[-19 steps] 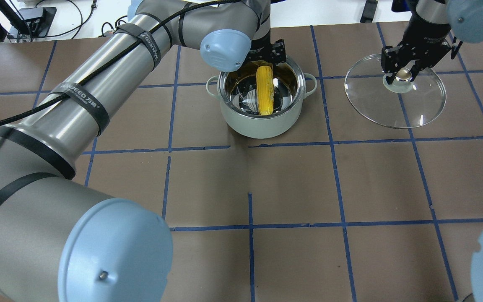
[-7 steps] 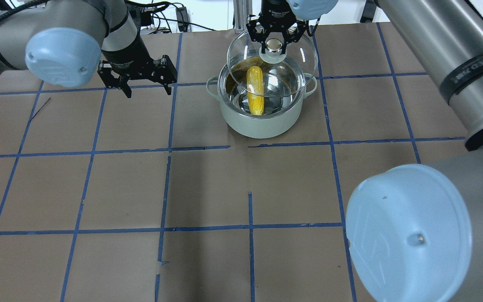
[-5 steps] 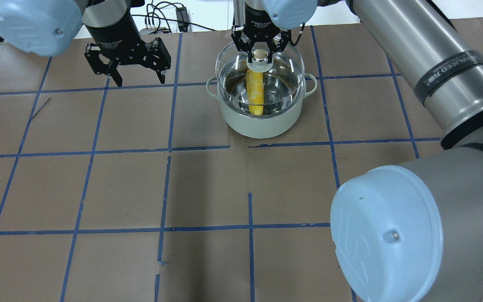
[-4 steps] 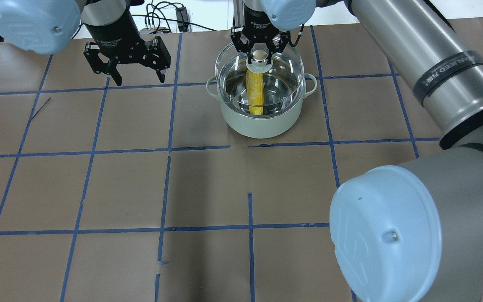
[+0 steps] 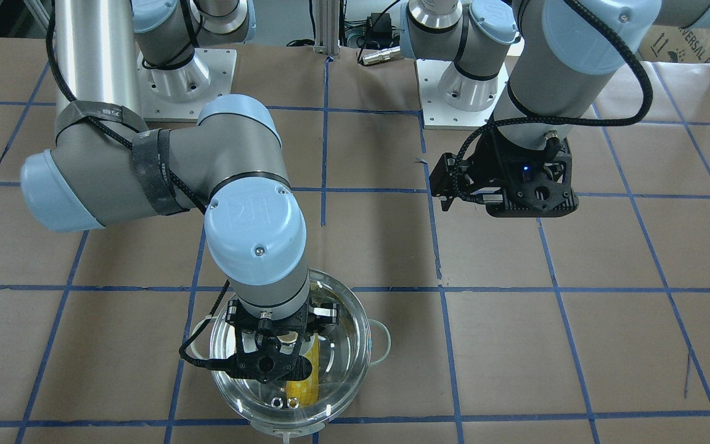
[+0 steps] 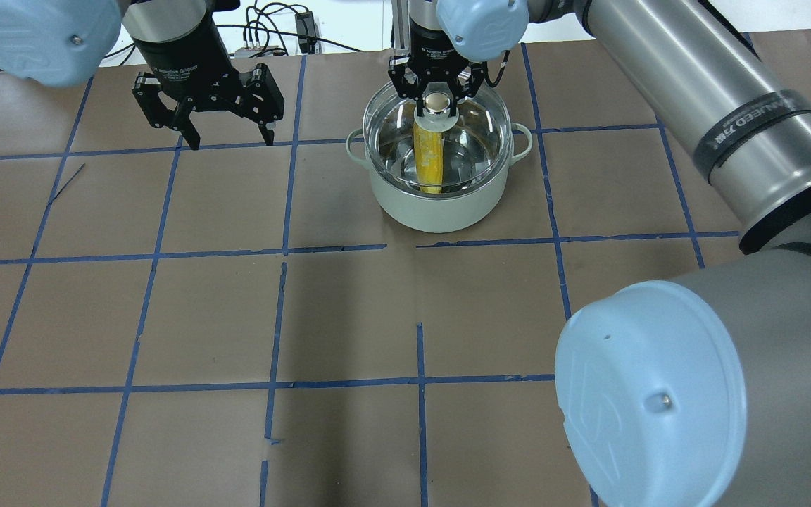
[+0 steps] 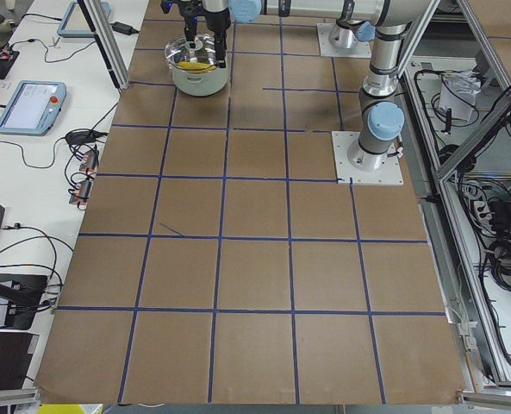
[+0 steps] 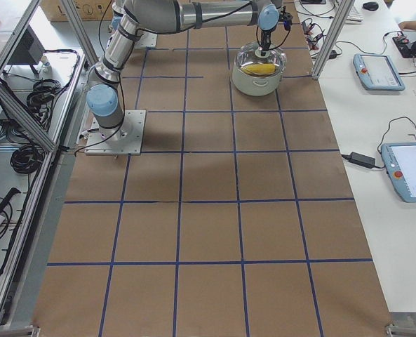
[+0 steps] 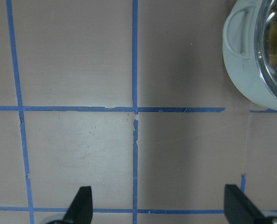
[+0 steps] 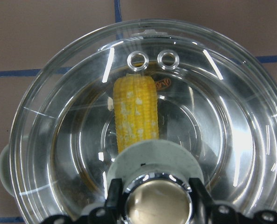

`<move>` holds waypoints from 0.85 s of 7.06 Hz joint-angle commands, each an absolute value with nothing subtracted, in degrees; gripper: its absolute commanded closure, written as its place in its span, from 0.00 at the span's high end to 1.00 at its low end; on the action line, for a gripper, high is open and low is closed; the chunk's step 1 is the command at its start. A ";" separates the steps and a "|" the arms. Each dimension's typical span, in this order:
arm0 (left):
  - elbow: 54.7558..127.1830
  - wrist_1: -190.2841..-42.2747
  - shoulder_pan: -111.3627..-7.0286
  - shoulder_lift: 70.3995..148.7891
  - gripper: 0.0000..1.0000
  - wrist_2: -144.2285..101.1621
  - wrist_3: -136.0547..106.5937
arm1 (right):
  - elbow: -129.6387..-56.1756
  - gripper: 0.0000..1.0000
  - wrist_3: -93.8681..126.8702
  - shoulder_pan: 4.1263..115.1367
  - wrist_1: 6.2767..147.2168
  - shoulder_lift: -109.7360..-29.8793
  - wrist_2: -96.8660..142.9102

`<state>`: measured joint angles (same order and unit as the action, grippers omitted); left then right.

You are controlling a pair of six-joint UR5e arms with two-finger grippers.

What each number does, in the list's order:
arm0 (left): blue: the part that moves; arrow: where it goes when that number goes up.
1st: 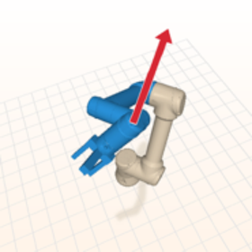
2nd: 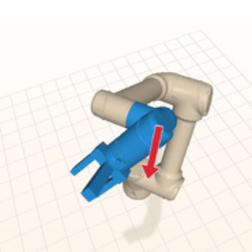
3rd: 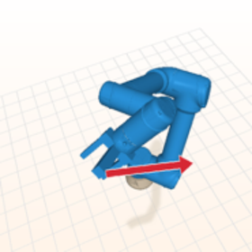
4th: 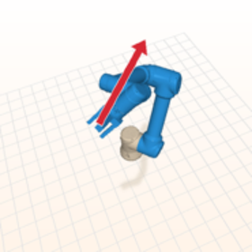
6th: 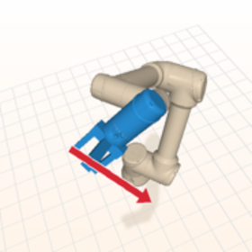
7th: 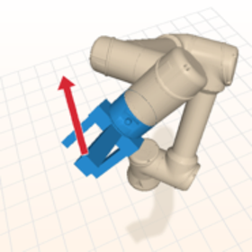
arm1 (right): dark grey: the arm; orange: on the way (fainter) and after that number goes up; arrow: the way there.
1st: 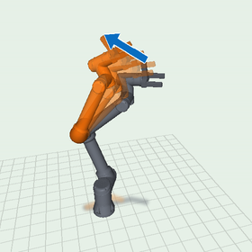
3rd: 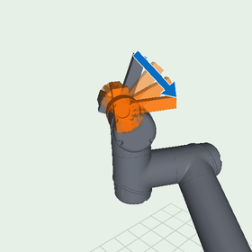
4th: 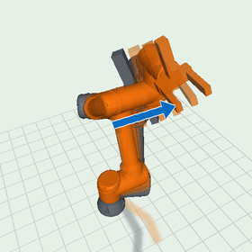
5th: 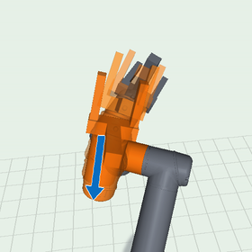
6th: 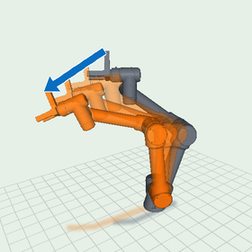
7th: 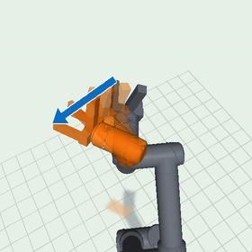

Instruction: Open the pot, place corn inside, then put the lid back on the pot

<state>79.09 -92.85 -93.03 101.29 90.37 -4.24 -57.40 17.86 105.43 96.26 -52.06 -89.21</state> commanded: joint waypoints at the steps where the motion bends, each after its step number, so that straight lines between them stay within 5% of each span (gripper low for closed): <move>1: 79.01 -92.90 -92.81 101.86 1.00 90.44 -4.22 | -57.48 0.08 18.02 105.38 95.98 -52.12 -89.03; 6: 79.01 -94.66 -92.72 102.31 1.00 90.53 -4.22 | -57.39 0.16 18.37 105.38 93.62 -51.86 -88.77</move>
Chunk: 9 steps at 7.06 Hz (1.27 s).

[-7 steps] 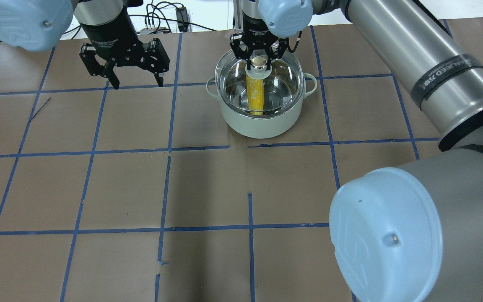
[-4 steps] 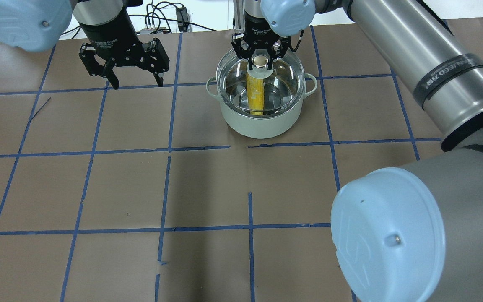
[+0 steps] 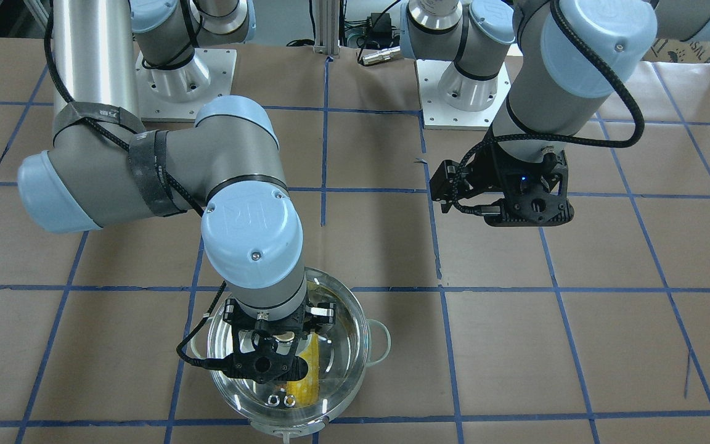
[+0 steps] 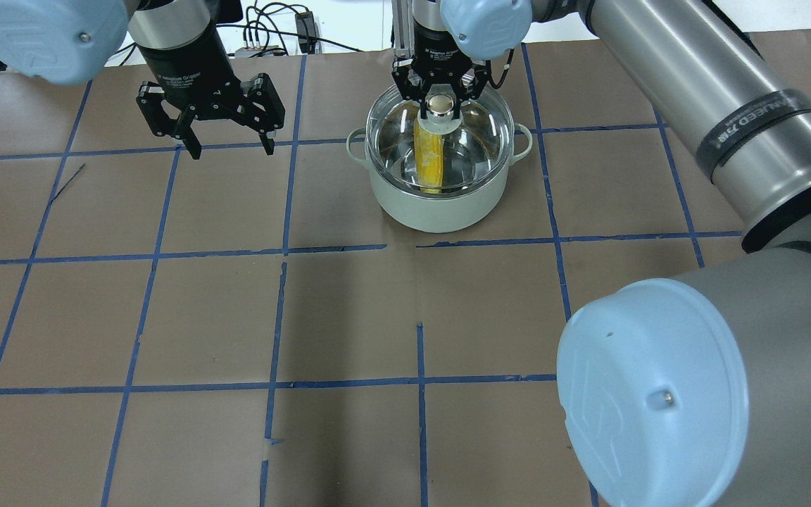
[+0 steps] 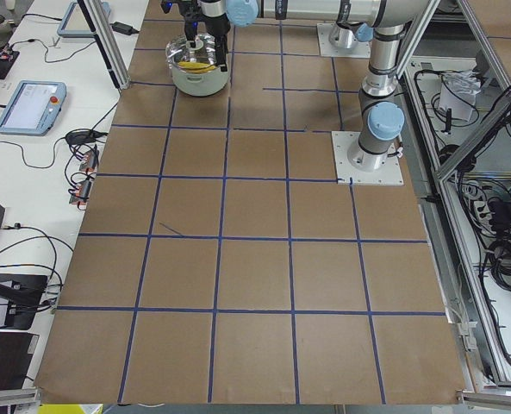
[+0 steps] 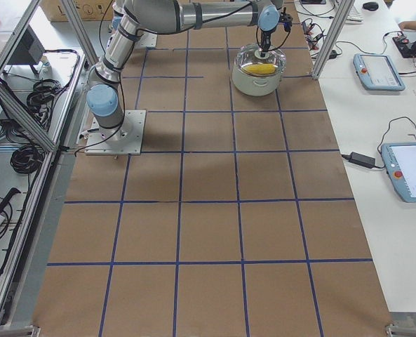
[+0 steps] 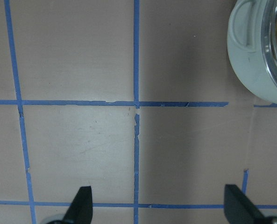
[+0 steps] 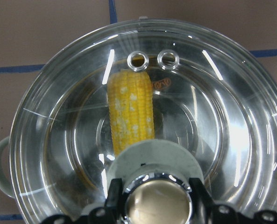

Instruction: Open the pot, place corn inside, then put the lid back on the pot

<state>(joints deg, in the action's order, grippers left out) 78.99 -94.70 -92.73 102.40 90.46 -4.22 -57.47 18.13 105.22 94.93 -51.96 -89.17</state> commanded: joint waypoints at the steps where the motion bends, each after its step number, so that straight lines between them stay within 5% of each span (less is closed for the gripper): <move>1: 79.01 -94.31 -92.81 102.22 1.00 90.53 -4.22 | -57.39 0.26 18.37 105.12 93.52 -51.86 -88.94; 3: 79.02 -93.87 -92.81 102.74 1.00 90.27 -4.22 | -57.13 0.50 18.63 105.21 94.04 -51.77 -88.86; 7: 79.62 -91.94 -92.81 102.66 1.00 90.26 -4.22 | -56.34 0.68 18.46 104.85 93.34 -52.03 -88.86; 9: 82.25 -89.31 -92.81 102.31 1.00 90.35 -4.22 | -55.47 0.86 17.85 104.42 94.13 -52.03 -88.86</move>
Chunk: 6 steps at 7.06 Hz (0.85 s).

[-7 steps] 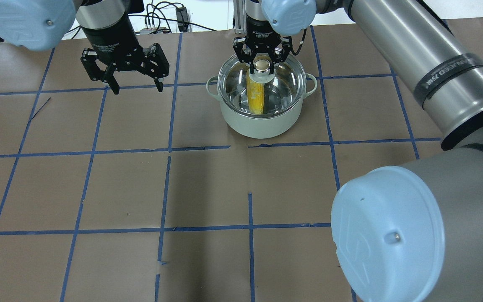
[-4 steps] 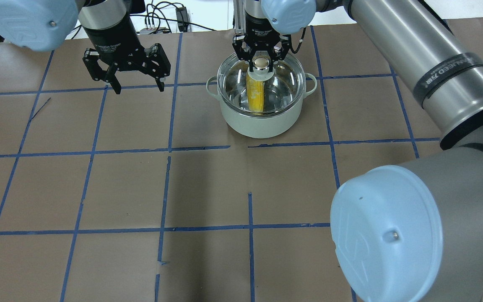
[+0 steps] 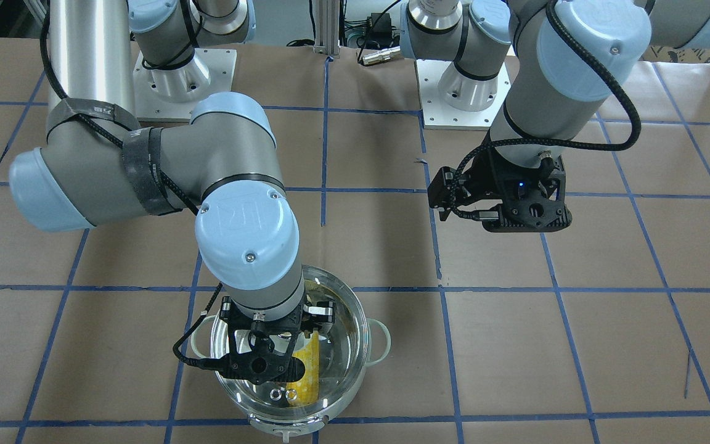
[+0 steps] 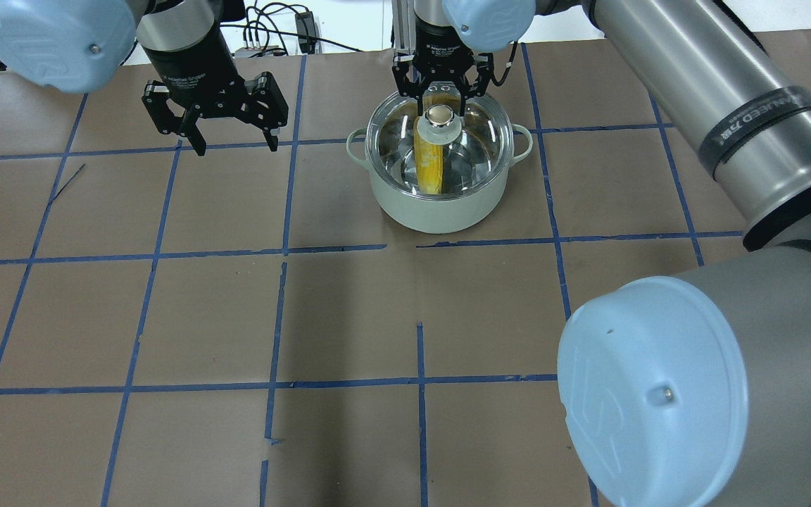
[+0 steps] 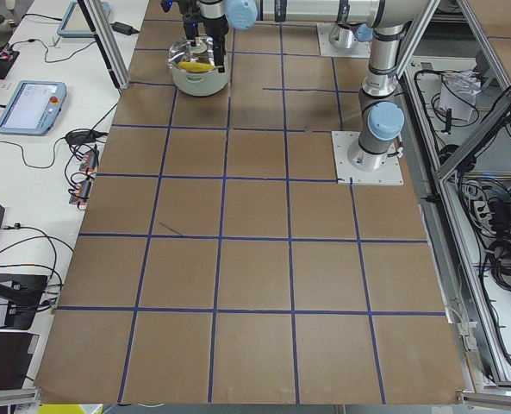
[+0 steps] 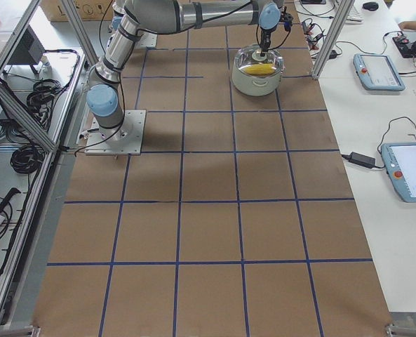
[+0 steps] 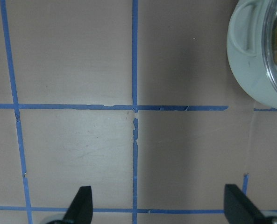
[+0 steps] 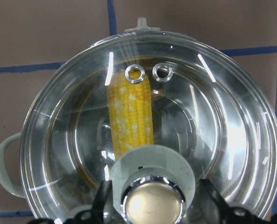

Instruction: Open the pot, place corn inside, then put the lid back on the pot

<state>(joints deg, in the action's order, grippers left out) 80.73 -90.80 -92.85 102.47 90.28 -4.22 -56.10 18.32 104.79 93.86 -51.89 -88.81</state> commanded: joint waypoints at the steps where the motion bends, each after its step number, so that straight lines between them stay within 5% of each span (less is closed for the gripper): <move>1: 82.96 -89.38 -92.81 102.04 1.00 90.53 -4.22 | -54.24 0.88 15.06 101.98 92.83 -53.08 -88.77; 3: 82.97 -89.21 -92.73 102.30 1.00 90.26 -4.39 | -59.20 0.88 4.11 97.49 89.06 -59.12 -89.47; 4: 82.97 -89.21 -92.72 102.39 1.00 90.26 -4.83 | -66.37 1.00 2.13 95.73 86.08 -64.89 -89.56; 6: 83.06 -87.90 -92.73 102.48 1.00 90.35 -4.22 | -83.34 1.00 1.23 93.26 89.89 -78.60 -89.30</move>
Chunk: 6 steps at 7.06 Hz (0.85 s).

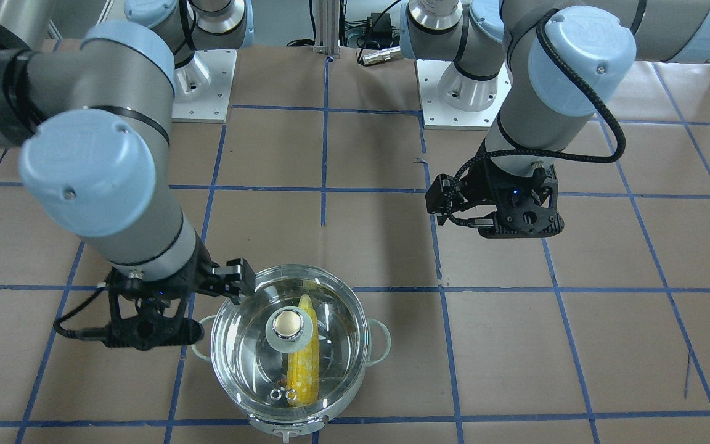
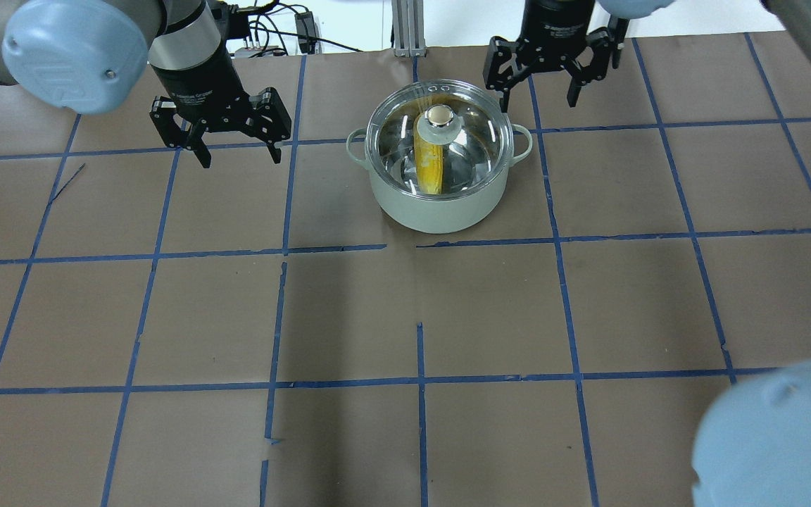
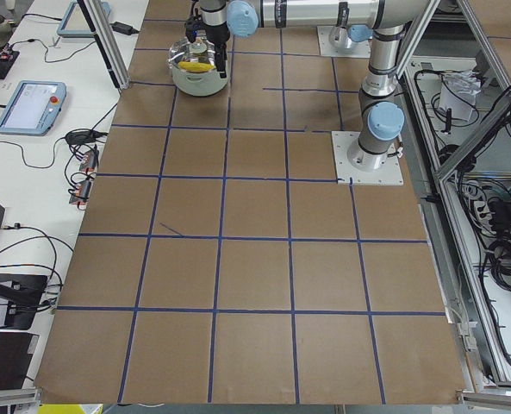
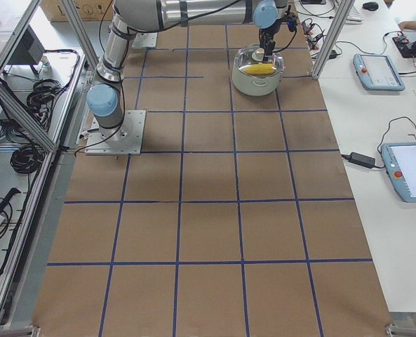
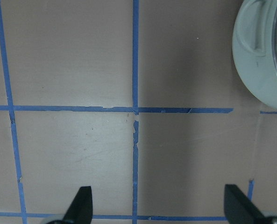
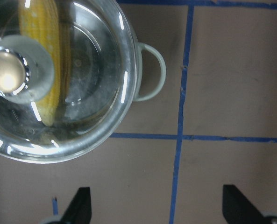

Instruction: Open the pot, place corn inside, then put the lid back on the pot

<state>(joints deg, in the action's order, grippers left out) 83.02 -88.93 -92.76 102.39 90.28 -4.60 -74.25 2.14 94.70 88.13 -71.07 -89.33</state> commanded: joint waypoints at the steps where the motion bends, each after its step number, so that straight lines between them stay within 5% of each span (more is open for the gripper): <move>1: 83.06 -87.89 -92.72 102.48 1.00 90.35 -4.22 | -86.97 1.00 1.06 93.43 90.00 -83.01 -89.30; 6: 84.28 -87.89 -92.03 101.60 1.00 90.35 -4.31 | -85.70 1.00 -0.97 92.99 89.29 -85.61 -89.83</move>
